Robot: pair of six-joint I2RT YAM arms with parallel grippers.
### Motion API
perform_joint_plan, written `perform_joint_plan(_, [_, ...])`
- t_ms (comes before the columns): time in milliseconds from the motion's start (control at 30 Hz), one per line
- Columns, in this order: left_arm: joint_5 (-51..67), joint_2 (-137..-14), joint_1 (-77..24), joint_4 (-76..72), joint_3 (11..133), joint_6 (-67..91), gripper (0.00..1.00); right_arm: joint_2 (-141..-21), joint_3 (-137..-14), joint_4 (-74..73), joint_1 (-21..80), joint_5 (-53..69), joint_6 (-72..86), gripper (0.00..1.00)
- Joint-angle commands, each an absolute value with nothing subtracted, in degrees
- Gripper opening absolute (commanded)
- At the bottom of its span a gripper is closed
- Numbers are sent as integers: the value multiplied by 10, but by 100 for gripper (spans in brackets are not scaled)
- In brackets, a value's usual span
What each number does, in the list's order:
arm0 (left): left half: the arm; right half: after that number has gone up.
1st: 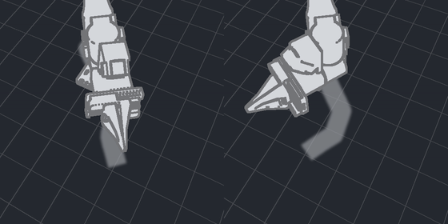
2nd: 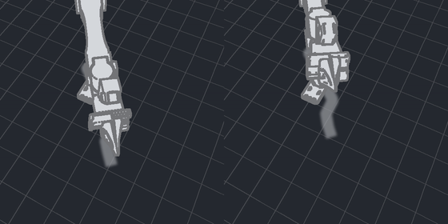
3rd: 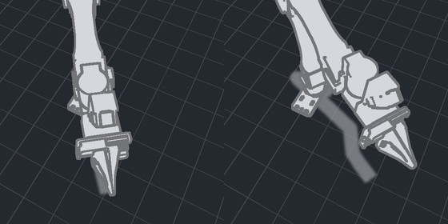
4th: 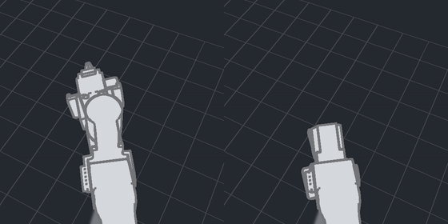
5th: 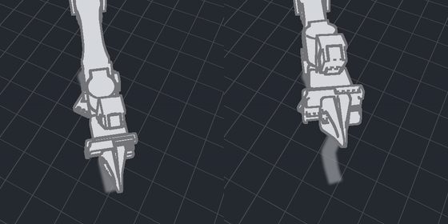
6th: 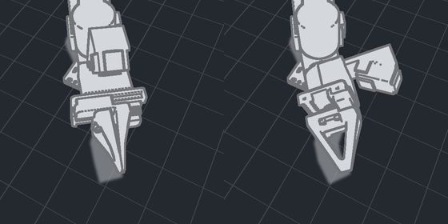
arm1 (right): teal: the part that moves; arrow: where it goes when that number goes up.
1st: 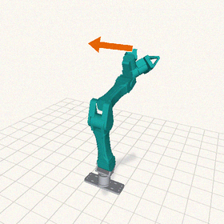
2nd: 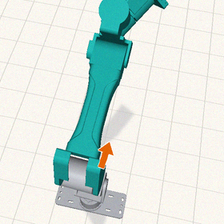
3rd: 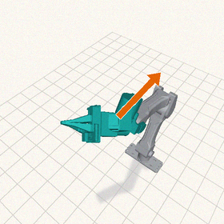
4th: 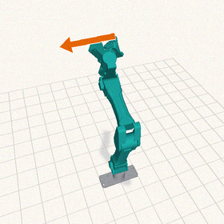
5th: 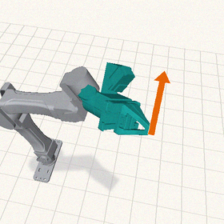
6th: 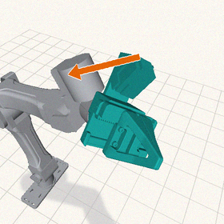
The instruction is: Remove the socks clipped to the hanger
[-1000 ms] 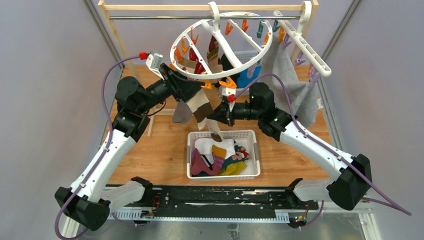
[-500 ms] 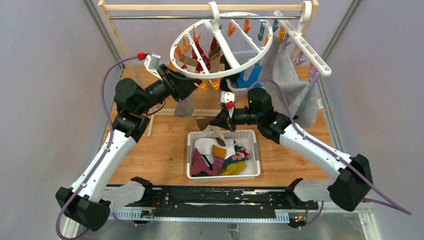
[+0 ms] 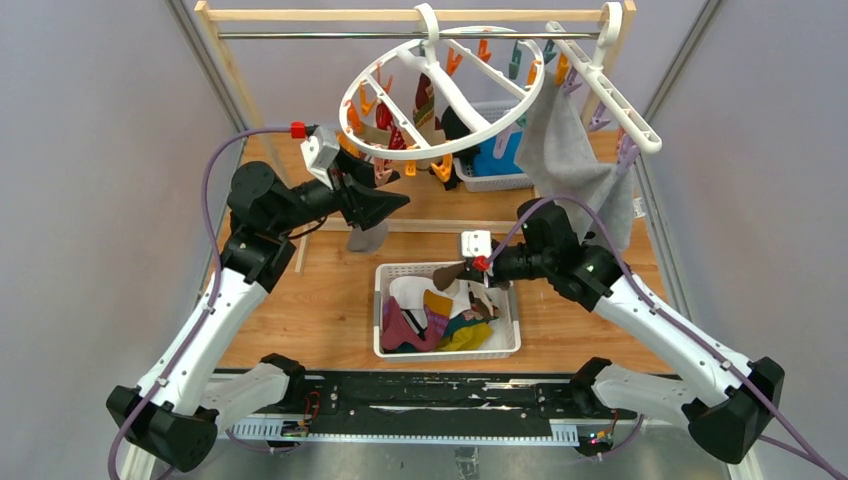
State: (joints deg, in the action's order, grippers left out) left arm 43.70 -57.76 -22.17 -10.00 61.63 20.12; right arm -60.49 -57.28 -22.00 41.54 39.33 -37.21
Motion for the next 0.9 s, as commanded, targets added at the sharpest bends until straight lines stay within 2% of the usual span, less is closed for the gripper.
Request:
perform_joint_plan(0, [479, -558, -217, 16, 643, 57, 61, -586, -546, -324, 416, 351, -454, 17])
perform_joint_plan(233, [452, -542, -217, 171, 688, -44, 82, -638, -562, -396, 416, 313, -453, 44])
perform_joint_plan(300, [422, -533, -217, 250, 709, -107, 86, -642, -566, -398, 416, 300, -446, 56])
perform_joint_plan(367, [371, -522, -217, 334, 735, -182, 90, -637, -568, -398, 416, 295, -444, 62])
perform_joint_plan(467, [247, -497, -217, 416, 753, -253, 93, -624, -571, -393, 416, 295, -444, 65])
perform_joint_plan(600, [87, -474, -217, 384, 717, -226, 96, -622, -578, -383, 416, 306, -439, 65])
perform_joint_plan(867, [70, -514, -216, 228, 679, -144, 97, -644, -589, -371, 416, 341, -417, 64])
